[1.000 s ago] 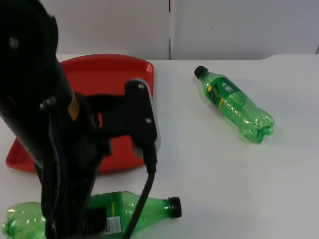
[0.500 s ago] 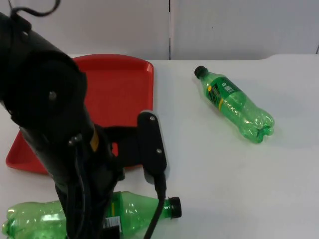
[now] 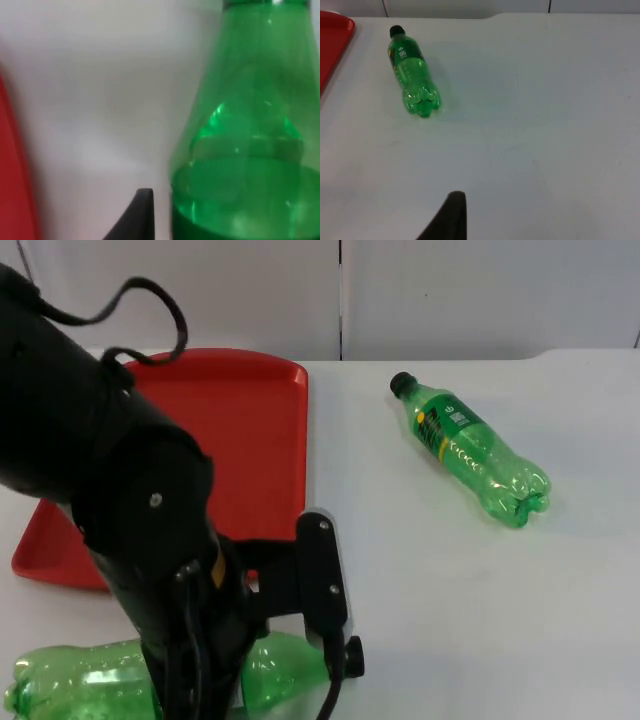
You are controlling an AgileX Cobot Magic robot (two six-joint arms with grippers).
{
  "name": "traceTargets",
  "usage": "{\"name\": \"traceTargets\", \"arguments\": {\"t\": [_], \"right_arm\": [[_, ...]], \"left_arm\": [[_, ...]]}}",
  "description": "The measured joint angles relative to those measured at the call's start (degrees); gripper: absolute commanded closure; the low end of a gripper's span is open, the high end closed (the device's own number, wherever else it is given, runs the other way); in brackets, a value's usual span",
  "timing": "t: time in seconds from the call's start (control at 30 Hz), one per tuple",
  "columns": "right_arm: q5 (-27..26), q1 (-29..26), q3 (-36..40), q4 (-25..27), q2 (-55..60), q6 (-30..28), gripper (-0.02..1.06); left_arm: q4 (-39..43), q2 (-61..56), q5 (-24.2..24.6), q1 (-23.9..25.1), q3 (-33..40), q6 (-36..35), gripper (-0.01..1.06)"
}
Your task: Place the bottle upright on the tray.
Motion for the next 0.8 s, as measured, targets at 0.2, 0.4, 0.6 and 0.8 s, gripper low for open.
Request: {"name": "traceTargets", "arguments": {"t": [0.2, 0.4, 0.6, 0.8], "right_arm": [[0.0, 0.0, 0.0, 0.0, 0.0, 0.0, -0.01], [0.0, 0.0, 0.0, 0.0, 0.0, 0.0, -0.01], [0.0, 0.0, 0.0, 0.0, 0.0, 0.0, -0.01], [0.0, 0.0, 0.0, 0.0, 0.0, 0.0, -0.01]], "left_arm": [[0.8, 3.1, -2.0, 0.0, 0.0, 0.1, 0.00], [1.0, 4.6, -2.1, 0.0, -0.2, 0.1, 0.00], [0.9, 5.4, -1.4, 0.0, -0.7, 0.1, 0.00], [0.9, 5.4, -1.3, 0.0, -0.7, 0.1, 0.00]]}}
